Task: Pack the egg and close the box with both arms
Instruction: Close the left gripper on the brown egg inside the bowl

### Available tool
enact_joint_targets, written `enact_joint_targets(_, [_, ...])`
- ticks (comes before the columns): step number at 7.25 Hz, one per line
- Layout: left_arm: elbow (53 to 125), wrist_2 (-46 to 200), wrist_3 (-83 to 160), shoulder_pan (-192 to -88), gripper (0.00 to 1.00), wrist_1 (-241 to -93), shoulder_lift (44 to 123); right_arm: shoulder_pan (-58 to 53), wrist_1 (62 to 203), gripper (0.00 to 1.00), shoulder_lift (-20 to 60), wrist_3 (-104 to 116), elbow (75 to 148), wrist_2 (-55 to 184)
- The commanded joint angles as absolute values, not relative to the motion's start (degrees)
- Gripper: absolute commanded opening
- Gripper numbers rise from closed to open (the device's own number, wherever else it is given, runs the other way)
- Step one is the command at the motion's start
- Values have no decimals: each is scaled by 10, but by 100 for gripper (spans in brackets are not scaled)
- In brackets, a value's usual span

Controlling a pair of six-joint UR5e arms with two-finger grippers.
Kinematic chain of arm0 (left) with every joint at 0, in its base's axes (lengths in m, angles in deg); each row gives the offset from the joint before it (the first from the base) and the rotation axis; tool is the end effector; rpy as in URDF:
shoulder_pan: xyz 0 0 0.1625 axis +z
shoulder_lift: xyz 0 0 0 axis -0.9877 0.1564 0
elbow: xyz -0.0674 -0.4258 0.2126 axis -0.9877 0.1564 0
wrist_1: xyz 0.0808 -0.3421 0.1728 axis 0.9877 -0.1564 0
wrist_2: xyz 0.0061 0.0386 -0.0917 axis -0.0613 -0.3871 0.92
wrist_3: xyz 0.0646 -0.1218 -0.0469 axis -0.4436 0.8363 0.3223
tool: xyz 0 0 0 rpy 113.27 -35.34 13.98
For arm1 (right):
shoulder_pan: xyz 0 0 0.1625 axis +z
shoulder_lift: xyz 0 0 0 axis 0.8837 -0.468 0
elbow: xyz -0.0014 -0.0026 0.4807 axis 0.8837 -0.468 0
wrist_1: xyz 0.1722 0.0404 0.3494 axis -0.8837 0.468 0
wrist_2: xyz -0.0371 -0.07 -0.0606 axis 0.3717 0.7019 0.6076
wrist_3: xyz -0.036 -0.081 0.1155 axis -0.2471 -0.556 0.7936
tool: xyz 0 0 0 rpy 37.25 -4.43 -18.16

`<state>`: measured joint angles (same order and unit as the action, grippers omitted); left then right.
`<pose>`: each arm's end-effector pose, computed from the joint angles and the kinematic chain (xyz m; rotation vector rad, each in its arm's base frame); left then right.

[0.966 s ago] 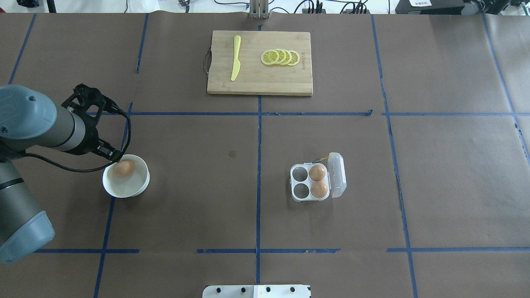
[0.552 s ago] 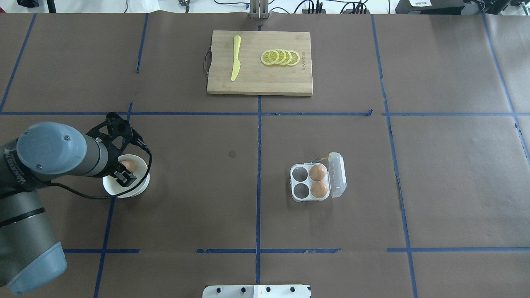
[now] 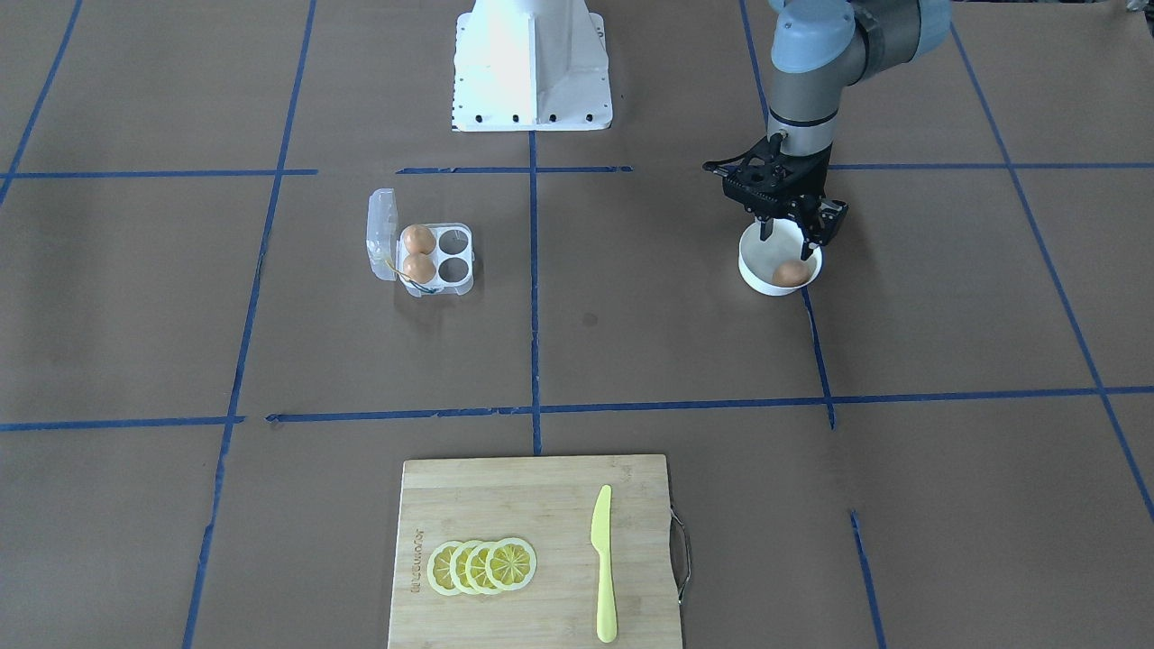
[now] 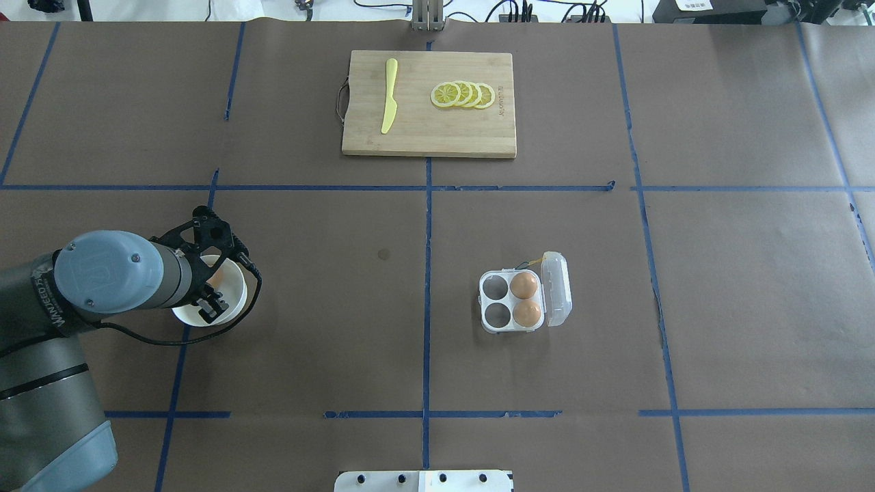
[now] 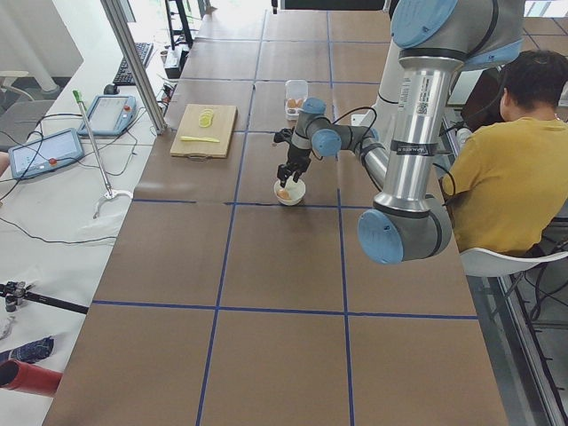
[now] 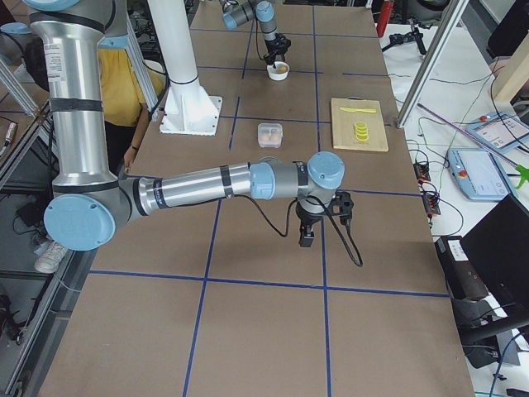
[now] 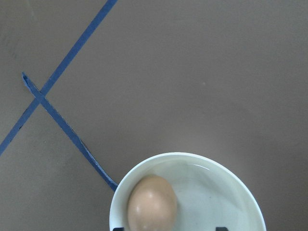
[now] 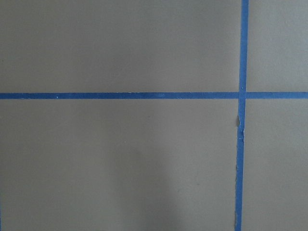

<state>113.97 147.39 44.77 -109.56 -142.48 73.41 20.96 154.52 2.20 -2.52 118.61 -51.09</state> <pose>0.4201 -0.3744 0.4801 0.4709 0.4578 0.6970 -0.0352 -0.4862 0.6531 -0.0497 -0.8502 -0.0118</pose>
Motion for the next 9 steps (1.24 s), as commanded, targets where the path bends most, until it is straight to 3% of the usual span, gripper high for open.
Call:
enact_joint_targets(1, [1126, 1473, 443, -1095, 70, -1425, 738, 210, 1545, 100, 22, -25, 1187, -511])
enact_joint_targets(9, [1095, 1473, 443, -1092, 68, -1426, 750, 210, 1545, 100, 22, -24, 1187, -511])
